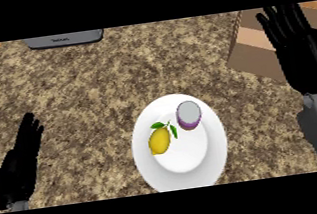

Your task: Pick the can from the plate and place it in the cardboard box

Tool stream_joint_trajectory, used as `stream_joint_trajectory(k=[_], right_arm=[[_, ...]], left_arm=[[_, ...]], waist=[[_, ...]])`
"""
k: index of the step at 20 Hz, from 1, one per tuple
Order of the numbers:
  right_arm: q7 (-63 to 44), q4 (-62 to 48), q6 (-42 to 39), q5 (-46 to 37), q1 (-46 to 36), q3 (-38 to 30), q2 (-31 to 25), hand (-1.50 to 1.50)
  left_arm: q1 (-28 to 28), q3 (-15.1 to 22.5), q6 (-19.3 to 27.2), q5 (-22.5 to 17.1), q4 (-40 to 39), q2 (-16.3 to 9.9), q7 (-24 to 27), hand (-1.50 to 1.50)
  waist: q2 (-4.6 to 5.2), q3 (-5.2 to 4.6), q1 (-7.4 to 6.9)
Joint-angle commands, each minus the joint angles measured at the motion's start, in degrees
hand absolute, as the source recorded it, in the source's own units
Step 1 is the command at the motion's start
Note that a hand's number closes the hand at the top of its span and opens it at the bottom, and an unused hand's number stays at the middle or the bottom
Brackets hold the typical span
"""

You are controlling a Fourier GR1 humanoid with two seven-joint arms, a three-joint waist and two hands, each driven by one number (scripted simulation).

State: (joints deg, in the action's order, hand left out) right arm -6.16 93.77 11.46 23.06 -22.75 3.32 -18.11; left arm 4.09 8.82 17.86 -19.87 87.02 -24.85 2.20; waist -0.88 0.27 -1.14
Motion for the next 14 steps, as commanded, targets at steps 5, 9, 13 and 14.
stream_joint_trajectory(k=[5,9,13,14], right_arm=[[-1.9,-4.3,0.5,-16.6,5.2,19.9,1.9,-1.5],[3.4,-5.7,1.3,-32.9,3.9,22.1,-10.3,-1.5],[5.8,-6.5,7.5,-50.3,5.6,30.6,-13.2,-1.5],[5.4,-4.8,8.7,-53.9,5.5,31.7,-14.3,-1.5]], left_arm=[[-9.7,8.1,-7.5,6.5,5.1,-3.8,-0.7,0.0],[-9.3,10.4,-8.1,6.8,5.6,-2.8,-1.3,0.0],[-11.3,12.1,-9.0,7.4,4.4,-1.7,-2.2,0.0],[-11.1,13.3,-8.0,8.5,4.8,-0.6,-2.3,0.0]], waist=[[1.09,-0.38,1.98],[0.41,-1.22,4.25],[0.4,-0.69,4.24],[0.03,-0.58,4.14]])
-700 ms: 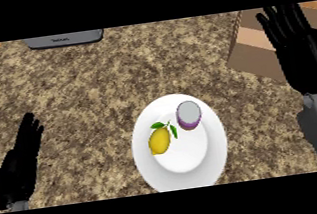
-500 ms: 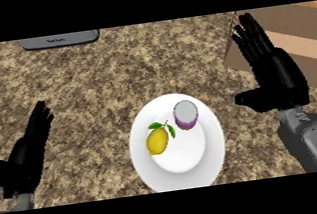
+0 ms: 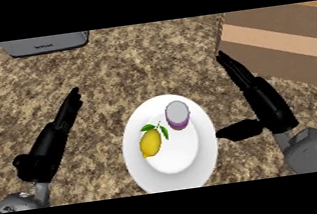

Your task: Pick the can from the plate and place it in the cardboard box

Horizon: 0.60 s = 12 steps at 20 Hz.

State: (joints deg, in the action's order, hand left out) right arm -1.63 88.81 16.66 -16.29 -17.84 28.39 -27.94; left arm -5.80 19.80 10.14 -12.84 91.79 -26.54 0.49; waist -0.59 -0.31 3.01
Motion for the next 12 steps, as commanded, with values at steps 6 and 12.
stream_joint_trajectory(k=[6,12], right_arm=[[-17.3,16.9,2.0,-31.5,4.7,11.8,-7.4,-1.5],[-34.5,30.8,-20.9,-30.2,4.3,16.2,-6.6,-1.5]], left_arm=[[-5.5,1.1,-1.5,0.9,-3.6,2.5,-2.3,0.0],[-7.5,2.9,-1.7,3.6,-5.7,4.8,-2.0,0.0]], waist=[[-0.26,0.07,0.24],[0.25,0.13,-1.41]])
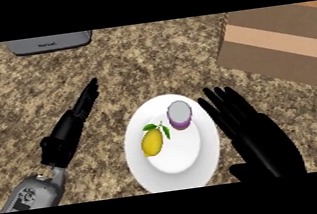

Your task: Pick the can from the plate and place it in the cardboard box

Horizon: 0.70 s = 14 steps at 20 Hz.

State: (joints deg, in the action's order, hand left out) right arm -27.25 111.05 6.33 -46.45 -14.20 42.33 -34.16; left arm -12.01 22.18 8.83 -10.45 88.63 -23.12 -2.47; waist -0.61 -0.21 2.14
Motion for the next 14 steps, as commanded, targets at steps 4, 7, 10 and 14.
stream_joint_trajectory(k=[4,7,10,14], right_arm=[[-20.4,14.7,-22.4,3.9,-1.9,3.4,5.3,-1.5],[-20.0,7.3,-21.2,1.8,-1.5,3.7,12.3,-1.5],[-24.8,6.5,-26.8,3.1,-5.4,2.2,19.0,-1.5],[-18.8,-2.3,-22.4,-0.9,-5.5,0.5,22.6,-1.5]], left_arm=[[-3.7,-1.3,-2.1,0.9,-4.3,1.4,0.4,0.0],[-2.0,-2.3,-4.0,1.5,-5.0,2.7,2.3,0.0],[-3.3,-2.5,-4.9,2.6,-2.7,3.0,-1.2,0.0],[-0.6,-2.7,-5.8,4.4,-2.8,5.1,0.6,0.0]], waist=[[0.42,0.07,-1.27],[0.61,0.17,-2.06],[0.59,0.18,-2.22],[0.65,0.2,-2.35]])
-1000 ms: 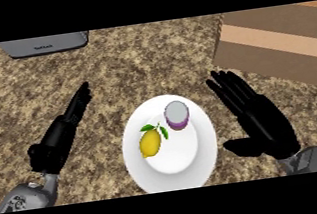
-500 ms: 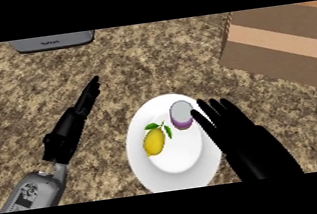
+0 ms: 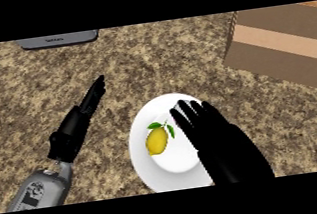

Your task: Pick the can from the plate and place it in the cardboard box

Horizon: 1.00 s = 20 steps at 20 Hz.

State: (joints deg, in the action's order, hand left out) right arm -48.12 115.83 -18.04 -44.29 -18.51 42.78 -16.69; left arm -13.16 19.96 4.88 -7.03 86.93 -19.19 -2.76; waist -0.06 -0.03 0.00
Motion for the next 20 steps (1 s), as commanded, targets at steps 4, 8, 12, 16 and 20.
stream_joint_trajectory(k=[4,8,12,16,20], right_arm=[[5.0,-10.6,0.0,-4.5,0.1,-2.5,5.8,-1.5],[6.0,-14.9,0.4,-7.1,1.0,-3.6,7.8,-1.5],[11.5,-20.6,2.0,-8.2,1.0,-6.9,8.3,-1.5],[15.6,-23.4,3.0,-10.3,-0.5,-9.6,10.8,-1.5],[16.3,-22.7,2.9,-14.3,2.8,-7.5,11.3,-1.5]], left_arm=[[-1.0,-3.6,-2.8,2.4,-1.2,2.0,-1.0,0.0],[2.1,-4.2,-4.5,3.3,-0.4,2.8,0.9,0.0],[4.5,-5.2,-5.8,4.1,2.1,3.3,0.2,0.0],[-0.3,-6.9,-6.4,6.1,-0.5,6.2,-2.2,0.0],[0.6,-6.5,-5.9,9.0,1.2,8.4,-2.8,0.0]], waist=[[0.06,0.04,-0.07],[0.05,0.03,-0.13],[0.05,0.04,-0.21],[0.09,0.04,-0.08],[0.04,0.04,-0.02]])
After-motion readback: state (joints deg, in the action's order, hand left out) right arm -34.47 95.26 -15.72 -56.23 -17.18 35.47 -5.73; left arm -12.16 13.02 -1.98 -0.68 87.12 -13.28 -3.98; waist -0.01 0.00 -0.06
